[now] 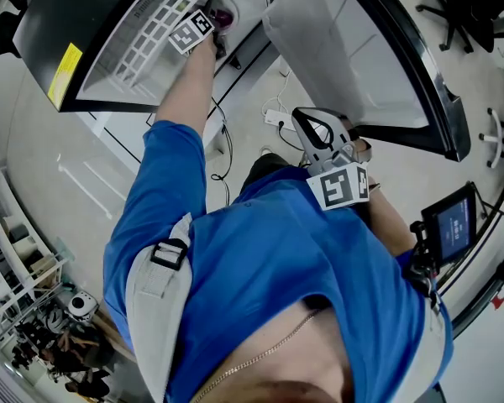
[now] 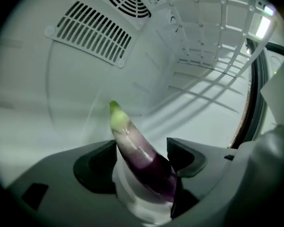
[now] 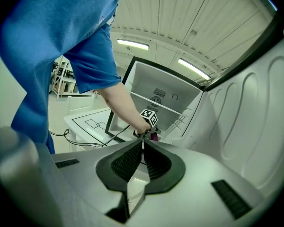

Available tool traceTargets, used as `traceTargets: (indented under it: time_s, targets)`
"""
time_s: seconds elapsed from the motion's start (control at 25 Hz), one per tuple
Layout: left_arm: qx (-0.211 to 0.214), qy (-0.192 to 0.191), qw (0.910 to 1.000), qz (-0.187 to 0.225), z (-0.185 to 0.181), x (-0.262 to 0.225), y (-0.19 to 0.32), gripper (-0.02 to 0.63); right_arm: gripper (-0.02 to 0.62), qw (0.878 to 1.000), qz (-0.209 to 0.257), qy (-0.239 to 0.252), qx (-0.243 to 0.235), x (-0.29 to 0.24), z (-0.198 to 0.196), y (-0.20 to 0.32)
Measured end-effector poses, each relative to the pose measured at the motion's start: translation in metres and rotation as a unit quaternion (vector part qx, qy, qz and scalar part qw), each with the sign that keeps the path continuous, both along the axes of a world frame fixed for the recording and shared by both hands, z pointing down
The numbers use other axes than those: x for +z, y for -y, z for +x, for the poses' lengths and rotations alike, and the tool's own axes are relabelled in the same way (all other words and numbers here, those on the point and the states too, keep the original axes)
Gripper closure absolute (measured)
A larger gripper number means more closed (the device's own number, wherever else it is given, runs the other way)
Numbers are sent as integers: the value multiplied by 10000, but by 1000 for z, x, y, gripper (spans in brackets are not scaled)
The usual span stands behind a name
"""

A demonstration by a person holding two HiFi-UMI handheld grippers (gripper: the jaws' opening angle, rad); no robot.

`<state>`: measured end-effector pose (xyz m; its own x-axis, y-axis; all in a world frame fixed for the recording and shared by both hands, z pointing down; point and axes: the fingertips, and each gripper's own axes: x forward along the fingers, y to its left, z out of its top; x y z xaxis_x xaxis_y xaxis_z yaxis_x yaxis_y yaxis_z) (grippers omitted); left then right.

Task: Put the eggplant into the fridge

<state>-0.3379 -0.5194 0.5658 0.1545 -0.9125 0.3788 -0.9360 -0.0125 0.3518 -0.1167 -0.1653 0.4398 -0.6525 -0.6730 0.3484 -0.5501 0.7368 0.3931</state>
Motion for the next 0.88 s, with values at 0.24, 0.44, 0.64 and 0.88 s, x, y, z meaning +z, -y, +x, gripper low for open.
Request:
traceTargets:
  time_s: [0.24, 0.44, 0.64, 0.88]
  targets:
    - [243, 379, 9989, -99, 4, 1, 7, 272, 577, 10000, 22, 16, 3, -1, -1, 3]
    - [451, 698, 9960, -331, 9, -2, 7, 250, 578, 10000, 26, 21, -4, -1, -1, 4]
    - [532, 813, 9945, -383, 10, -2, 8, 235, 577, 10000, 21, 47, -19, -2, -3, 4]
    - [577, 944, 9932, -357, 9, 2, 5, 152, 577, 10000, 10, 48, -50, -2, -5, 4]
